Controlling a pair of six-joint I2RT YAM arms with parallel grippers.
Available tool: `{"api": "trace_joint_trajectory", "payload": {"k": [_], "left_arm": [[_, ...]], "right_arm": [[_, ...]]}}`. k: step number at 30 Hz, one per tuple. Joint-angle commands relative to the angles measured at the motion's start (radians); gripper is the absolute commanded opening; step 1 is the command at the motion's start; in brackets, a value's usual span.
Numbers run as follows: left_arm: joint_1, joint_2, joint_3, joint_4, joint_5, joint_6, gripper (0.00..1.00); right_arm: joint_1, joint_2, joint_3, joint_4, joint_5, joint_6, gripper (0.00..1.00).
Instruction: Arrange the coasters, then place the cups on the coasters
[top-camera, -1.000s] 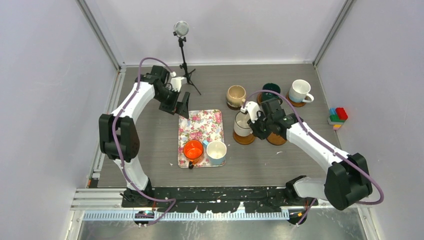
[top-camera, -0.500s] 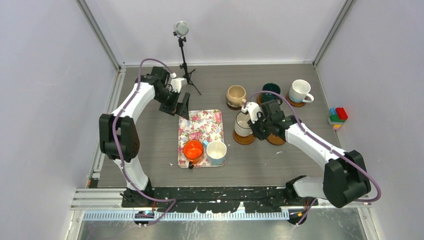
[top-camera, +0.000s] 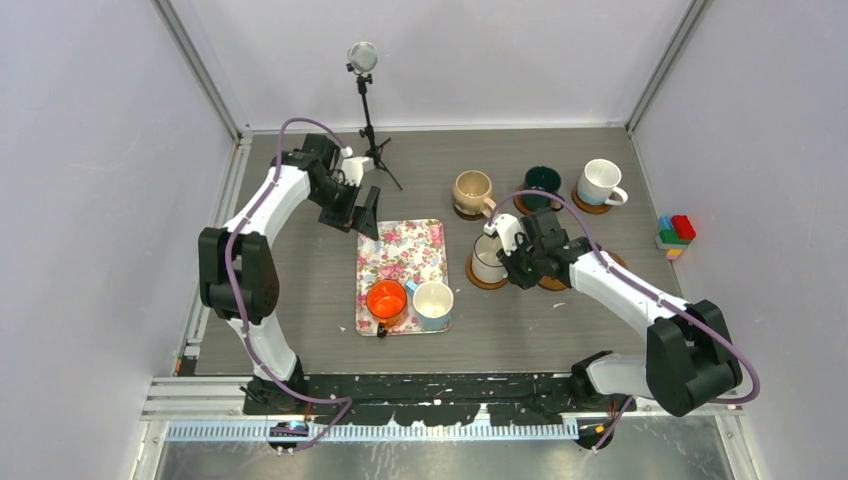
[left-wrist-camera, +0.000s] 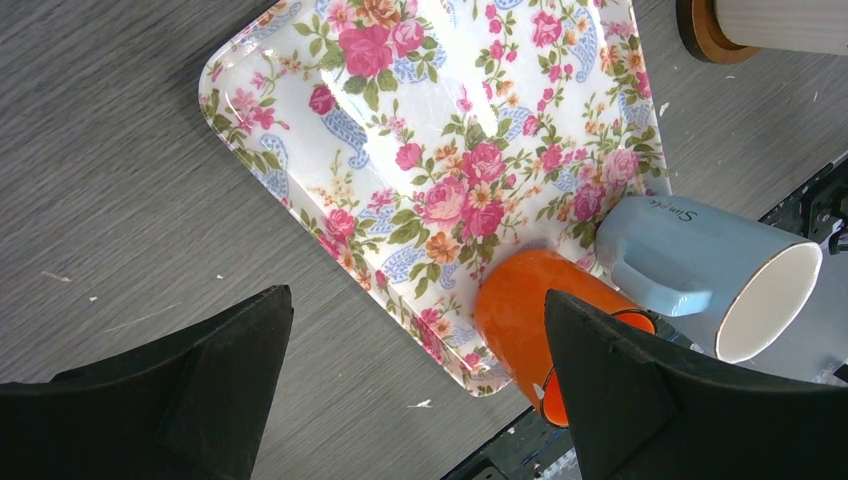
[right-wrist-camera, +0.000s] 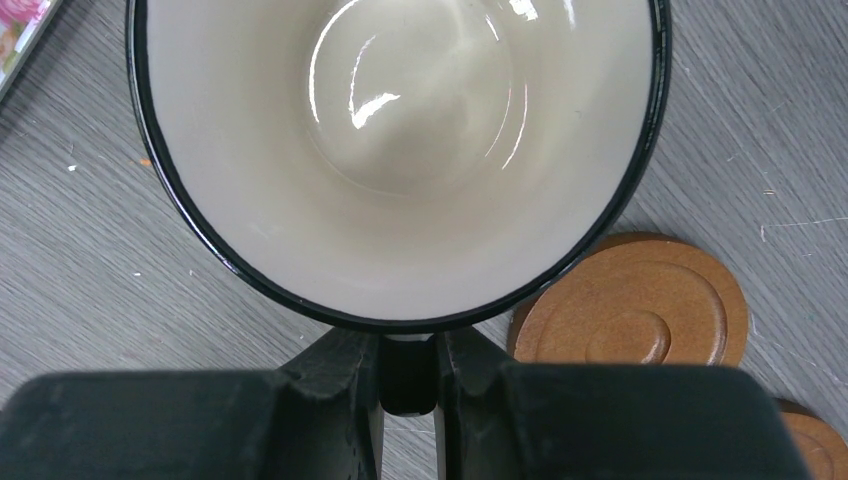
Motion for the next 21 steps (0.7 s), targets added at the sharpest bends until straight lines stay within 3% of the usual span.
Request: {"api": "trace_joint_trajectory", "payload": {"k": [1, 8, 21], "left_arm": [[0.007, -0.039, -0.005, 0.021, 0.029, -0.005, 1.0], [0.007, -0.041, -0.004, 0.014, 0.025, 0.0, 1.0], [0.007, -0.075, -0.002, -0.06, 0.042, 0.074, 1.0]], "right_arm": [[0.0, -0.032, 0.017, 0.098, -0.003, 0.005, 0.03], [0.0, -0.007, 0.03, 0.089, -0.023, 0.01, 0.15], [0.0, -0.031, 0.078, -0.027, -0.068, -0.004, 0.65]]}}
